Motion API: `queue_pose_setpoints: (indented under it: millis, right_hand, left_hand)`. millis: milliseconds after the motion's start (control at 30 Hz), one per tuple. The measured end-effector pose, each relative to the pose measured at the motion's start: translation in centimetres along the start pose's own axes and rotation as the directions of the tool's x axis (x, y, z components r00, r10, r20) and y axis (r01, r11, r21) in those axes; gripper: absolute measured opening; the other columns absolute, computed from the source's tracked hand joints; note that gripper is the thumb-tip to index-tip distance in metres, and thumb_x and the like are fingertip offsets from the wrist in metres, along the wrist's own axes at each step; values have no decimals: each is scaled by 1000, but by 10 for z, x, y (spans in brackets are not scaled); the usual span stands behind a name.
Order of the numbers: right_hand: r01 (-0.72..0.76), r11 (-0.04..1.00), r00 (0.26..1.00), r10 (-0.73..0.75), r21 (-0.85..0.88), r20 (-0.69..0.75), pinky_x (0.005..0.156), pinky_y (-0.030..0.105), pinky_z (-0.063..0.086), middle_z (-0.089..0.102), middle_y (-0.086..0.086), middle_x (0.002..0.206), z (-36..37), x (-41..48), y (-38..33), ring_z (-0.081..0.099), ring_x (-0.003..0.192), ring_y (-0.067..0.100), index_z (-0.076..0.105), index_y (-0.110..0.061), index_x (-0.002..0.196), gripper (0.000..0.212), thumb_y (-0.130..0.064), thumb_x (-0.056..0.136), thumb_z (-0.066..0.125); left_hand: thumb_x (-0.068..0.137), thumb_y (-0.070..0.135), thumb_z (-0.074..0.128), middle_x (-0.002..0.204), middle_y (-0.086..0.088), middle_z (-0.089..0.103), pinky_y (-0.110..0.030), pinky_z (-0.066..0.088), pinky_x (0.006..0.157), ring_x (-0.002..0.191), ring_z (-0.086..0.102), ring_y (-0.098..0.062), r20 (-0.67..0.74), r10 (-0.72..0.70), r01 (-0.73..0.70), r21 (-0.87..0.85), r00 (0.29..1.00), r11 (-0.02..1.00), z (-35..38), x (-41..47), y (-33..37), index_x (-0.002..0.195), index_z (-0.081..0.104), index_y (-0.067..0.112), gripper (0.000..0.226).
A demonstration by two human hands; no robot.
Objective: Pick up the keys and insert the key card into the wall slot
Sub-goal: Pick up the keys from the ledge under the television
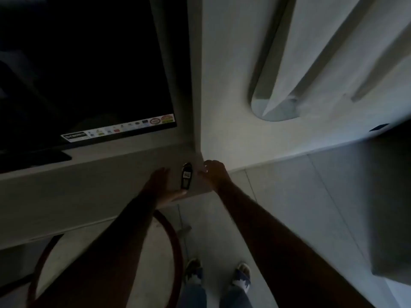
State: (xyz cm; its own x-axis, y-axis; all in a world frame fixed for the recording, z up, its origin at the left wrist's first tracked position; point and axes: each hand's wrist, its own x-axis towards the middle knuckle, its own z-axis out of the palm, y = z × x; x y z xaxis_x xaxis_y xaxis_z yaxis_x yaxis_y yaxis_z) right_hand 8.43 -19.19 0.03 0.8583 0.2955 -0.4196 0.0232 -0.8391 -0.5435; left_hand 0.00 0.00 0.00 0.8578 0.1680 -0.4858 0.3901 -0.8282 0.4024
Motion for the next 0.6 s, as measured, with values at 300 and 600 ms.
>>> queue_pose_setpoints:
  millis: [300, 600]
  right_hand:
    - [-106, 982, 988, 122, 153, -99, 87, 35, 54, 72, 18, 115, 42, 21, -39, 68, 108, 33, 70, -6, 110, 34, -31, 87, 70]
    - [-246, 937, 962, 268, 249, -60, 86, 34, 57, 74, 13, 114, 50, 30, -39, 71, 106, 32, 72, -12, 107, 33, -23, 77, 79]
  left_hand:
    - [75, 72, 67, 168, -8, 3, -41, 16, 122, 153, 4, -26, 68, 13, -23, 150, 998, 988, 21, -7, -25, 159, 13, 15, 114]
    - [70, 82, 60, 167, -7, 10, -45, 20, 120, 151, 12, -30, 28, 16, -19, 113, 999, 993, 27, 0, -30, 157, 20, 20, 113]
